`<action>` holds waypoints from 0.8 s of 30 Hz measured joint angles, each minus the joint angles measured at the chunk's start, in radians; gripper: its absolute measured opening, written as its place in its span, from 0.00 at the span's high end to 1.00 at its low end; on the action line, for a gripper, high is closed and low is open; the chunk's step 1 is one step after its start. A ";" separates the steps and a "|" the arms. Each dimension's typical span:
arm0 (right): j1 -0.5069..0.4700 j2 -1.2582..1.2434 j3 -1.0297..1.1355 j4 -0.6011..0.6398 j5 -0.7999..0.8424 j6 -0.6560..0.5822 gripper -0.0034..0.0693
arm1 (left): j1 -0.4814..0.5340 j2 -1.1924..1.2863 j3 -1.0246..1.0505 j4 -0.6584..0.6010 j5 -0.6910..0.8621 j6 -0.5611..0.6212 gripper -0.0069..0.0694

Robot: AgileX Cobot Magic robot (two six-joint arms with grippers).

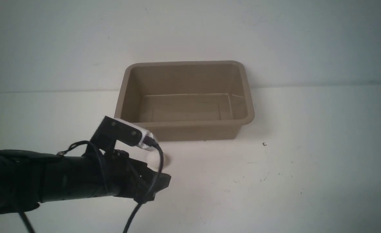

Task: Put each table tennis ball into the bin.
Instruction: Use the left arm to clamp the table tennis ball closest to it

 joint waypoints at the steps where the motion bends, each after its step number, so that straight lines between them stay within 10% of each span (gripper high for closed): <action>1: 0.000 0.000 0.000 0.000 0.000 0.000 0.23 | -0.010 0.015 -0.007 -0.003 -0.020 0.006 0.25; 24: 0.000 0.000 0.000 0.000 0.000 0.000 0.23 | -0.031 0.098 -0.147 -0.021 -0.197 -0.022 0.27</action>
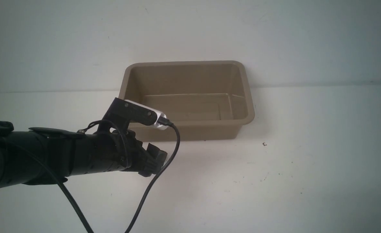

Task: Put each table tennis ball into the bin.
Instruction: Use the left arm to clamp the table tennis ball closest to it

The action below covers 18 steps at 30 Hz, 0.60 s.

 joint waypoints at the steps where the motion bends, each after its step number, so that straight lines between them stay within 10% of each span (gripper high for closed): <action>1: 0.000 0.000 0.000 0.000 0.000 0.000 0.23 | 0.000 0.000 0.000 0.000 -0.014 -0.006 0.27; 18: 0.000 0.000 0.000 0.000 0.000 0.001 0.23 | 0.000 0.091 0.000 -0.003 -0.002 -0.030 0.27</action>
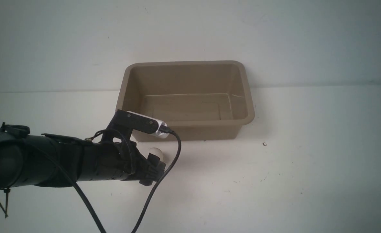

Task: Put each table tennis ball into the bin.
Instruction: Use the left arm to clamp the table tennis ball closest to it

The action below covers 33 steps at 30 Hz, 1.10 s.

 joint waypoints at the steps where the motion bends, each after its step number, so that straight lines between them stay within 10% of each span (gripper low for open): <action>1: 0.000 0.000 0.000 0.000 0.000 0.000 0.23 | 0.000 0.007 0.000 0.000 0.007 0.000 0.27; 33: 0.000 0.000 0.000 0.000 0.000 -0.001 0.23 | 0.000 0.019 -0.058 0.000 0.031 0.003 0.17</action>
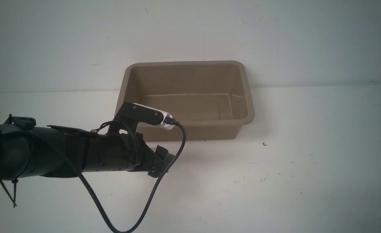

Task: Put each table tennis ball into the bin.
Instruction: Use the left arm to clamp the table tennis ball closest to it

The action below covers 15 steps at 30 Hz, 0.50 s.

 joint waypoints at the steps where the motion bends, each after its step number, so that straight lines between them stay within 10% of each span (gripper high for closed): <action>1: 0.000 0.000 0.000 0.000 0.000 0.000 0.23 | 0.000 0.000 0.000 0.000 -0.025 0.000 0.17; 15: 0.000 0.000 0.000 0.000 0.000 0.000 0.23 | 0.000 0.012 0.000 0.000 -0.072 0.023 0.17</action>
